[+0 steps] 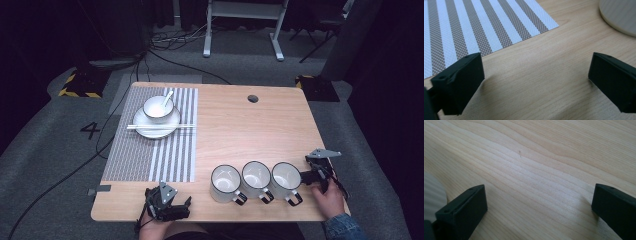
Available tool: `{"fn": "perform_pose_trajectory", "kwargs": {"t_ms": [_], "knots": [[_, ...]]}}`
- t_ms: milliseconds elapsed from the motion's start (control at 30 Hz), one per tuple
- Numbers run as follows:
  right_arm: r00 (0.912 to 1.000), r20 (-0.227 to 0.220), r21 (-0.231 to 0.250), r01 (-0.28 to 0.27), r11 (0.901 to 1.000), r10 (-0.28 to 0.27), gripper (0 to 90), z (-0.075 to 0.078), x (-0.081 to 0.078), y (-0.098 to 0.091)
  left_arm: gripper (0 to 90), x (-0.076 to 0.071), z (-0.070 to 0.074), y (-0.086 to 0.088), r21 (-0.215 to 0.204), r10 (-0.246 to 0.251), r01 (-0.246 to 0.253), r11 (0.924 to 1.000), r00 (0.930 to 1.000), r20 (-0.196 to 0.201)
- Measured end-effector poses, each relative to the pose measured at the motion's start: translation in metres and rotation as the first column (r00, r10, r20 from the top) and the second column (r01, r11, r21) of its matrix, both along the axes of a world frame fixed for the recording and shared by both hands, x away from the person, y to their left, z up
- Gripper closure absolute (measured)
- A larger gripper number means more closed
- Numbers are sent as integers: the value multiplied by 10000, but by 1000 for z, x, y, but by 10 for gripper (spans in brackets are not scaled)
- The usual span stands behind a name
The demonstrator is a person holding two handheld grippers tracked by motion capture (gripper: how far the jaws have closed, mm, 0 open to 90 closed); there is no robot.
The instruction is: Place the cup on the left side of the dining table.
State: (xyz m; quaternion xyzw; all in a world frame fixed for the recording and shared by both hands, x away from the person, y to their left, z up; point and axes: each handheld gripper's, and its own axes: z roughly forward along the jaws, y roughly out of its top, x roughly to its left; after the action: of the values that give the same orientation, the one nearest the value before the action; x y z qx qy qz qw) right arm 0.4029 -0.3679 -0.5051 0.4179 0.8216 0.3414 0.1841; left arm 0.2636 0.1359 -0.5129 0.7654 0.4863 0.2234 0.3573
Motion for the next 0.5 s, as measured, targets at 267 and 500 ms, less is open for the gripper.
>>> {"fn": "perform_pose_trajectory", "kwargs": {"t_ms": [267, 500], "knots": [[10000, 0, -2, -1, 10000, 1, 2, 0, 0, 0, 0, -14, 18, -20, -646, -216, 286, 9975, 9940, 1069], [10000, 0, -1, 0, 10000, 0, 2, 0, 0, 0, 0, -24, 32, -35, -1114, -497, 662, 9916, 9882, 1448]]}}
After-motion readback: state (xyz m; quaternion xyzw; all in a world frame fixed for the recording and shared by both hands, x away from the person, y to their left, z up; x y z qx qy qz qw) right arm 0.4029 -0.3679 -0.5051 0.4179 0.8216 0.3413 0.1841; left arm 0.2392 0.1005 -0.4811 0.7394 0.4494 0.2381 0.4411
